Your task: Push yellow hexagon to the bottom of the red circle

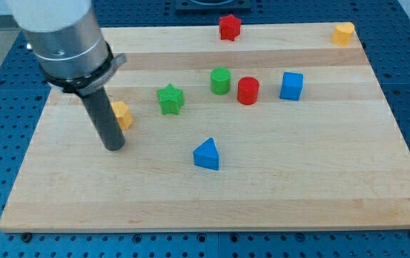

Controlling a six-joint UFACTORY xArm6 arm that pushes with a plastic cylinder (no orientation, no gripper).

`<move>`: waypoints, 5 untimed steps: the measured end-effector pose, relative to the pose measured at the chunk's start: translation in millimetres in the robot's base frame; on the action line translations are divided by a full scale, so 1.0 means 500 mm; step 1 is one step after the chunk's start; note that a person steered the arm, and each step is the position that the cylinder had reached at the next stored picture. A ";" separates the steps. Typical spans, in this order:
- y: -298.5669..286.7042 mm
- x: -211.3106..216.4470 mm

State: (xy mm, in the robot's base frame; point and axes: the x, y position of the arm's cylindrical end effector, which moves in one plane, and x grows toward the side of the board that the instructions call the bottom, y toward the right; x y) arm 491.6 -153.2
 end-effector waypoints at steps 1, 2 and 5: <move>0.002 -0.005; -0.025 -0.003; -0.089 -0.071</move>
State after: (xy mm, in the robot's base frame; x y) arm 456.3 -197.8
